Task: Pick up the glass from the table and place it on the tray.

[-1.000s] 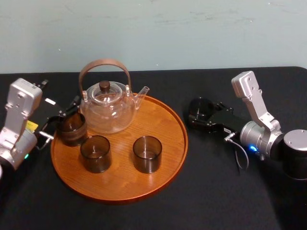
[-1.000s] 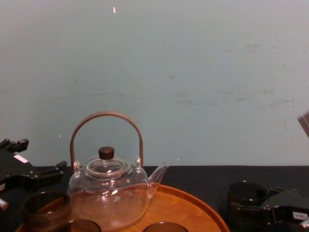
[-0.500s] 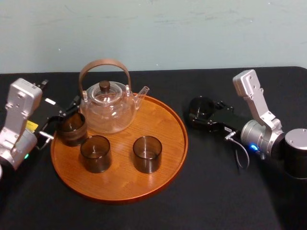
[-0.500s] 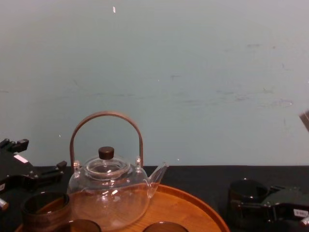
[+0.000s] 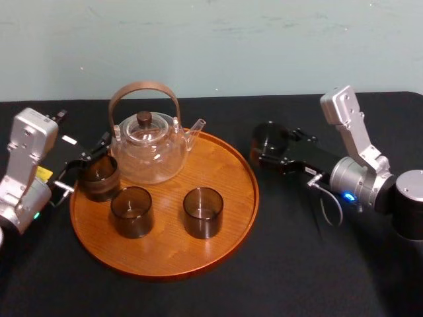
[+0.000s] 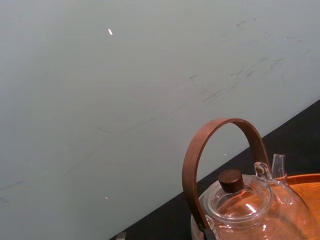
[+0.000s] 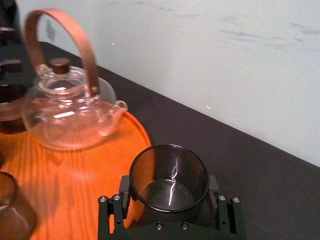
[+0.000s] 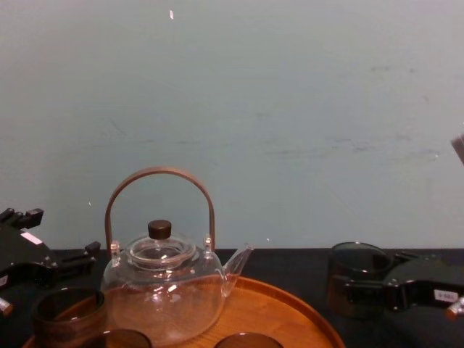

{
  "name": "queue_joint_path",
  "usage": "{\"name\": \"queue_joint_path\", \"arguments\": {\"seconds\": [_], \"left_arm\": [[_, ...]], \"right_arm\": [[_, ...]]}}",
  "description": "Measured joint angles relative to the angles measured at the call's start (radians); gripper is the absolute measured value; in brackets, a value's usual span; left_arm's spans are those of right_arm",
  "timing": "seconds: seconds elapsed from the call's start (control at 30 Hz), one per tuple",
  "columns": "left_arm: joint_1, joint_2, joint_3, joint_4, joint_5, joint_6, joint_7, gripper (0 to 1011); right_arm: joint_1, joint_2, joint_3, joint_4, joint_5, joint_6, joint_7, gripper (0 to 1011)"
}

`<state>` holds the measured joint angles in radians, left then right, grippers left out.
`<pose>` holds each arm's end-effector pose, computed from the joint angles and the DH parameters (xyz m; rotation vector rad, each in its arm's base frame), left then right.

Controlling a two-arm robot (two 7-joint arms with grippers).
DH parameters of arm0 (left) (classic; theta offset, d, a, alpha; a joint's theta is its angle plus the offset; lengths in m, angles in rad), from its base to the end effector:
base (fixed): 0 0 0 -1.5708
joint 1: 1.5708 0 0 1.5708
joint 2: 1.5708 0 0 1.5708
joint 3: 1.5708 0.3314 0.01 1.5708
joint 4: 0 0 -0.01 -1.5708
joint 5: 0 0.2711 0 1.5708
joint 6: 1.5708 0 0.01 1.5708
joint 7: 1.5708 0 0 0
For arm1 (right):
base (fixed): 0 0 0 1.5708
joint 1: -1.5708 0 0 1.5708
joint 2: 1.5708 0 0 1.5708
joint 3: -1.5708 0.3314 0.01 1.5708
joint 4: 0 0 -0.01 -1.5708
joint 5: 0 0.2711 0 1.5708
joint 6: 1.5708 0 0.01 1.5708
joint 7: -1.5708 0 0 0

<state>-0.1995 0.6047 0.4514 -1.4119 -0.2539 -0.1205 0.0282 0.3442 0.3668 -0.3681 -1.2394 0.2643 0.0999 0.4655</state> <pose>0.3292 0.1162 -0.3285 0.3046 -0.2850 1.2479 0.3873 -0.0637 -0.3282 -0.2837 0.0465 -0.8956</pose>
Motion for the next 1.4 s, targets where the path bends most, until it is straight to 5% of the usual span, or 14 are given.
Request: {"name": "queue_joint_path", "arguments": {"seconds": [0.27,0.83,1.4], "left_arm": [[0.0,0.0,0.0,0.0,0.0,0.0,0.0,1001],[0.0,0.0,0.0,0.0,0.0,0.0,0.0,1001],[0.0,0.0,0.0,0.0,0.0,0.0,0.0,1001]], "right_arm": [[0.01,-0.012,-0.043,-0.016,-0.005,-0.001,0.016,901],[0.082,-0.079,-0.128,0.072,-0.03,-0.021,0.04,901],[0.111,-0.112,-0.161,0.139,-0.061,-0.031,0.035,902]]}}
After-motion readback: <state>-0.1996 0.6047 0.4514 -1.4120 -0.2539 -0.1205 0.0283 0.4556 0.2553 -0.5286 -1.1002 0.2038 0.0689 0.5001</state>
